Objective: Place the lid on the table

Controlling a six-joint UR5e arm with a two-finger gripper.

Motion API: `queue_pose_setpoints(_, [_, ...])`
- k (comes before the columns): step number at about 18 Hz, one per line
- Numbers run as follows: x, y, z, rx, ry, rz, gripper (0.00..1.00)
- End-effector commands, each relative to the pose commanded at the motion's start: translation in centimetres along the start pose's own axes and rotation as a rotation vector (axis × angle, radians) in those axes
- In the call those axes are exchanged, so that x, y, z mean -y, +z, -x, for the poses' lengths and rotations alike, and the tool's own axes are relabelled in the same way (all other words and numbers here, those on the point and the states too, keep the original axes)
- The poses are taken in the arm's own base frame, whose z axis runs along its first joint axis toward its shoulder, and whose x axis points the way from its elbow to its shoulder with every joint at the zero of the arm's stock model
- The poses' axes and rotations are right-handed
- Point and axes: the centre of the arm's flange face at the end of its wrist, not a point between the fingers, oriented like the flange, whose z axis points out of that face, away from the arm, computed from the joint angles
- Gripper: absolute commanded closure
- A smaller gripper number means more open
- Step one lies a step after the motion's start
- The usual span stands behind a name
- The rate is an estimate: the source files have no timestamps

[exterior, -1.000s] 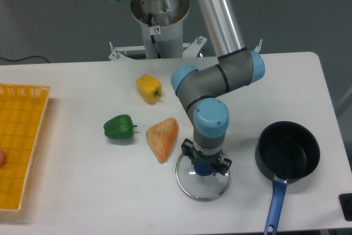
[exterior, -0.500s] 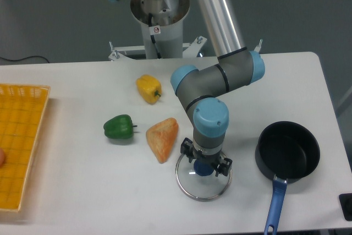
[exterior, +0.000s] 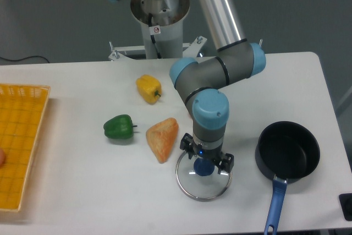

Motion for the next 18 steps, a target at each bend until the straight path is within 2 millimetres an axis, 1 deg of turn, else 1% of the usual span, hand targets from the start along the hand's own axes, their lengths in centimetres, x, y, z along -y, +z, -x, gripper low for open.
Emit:
queue_pose_setpoints(4, [-1.0, -2.6, -0.4, 0.018, 0.147, 0.059, 0.0])
queue_pose_setpoints(7, [-2.3, -5.0, 0.2, 0.017, 0.215, 0.07, 0.0])
queue_pose_setpoints(9, [-3.3, -6.5, 0.9, 0.006, 0.278, 0.079, 0.0])
queue_pose_setpoints(11, [-3.9, -7.9, 1.5, -0.017, 0.324, 0.09, 0.0])
queue_pose_setpoints(13, [-4.7, -8.7, 2.2, -0.029, 0.328, 0.1, 0.0])
queue_pose_setpoints(16, [-4.7, -9.7, 2.5, -0.029, 0.331, 0.103, 0.0])
queue_pose_setpoints(18, [-4.9, -10.0, 2.8, -0.032, 0.341, 0.104, 0.0])
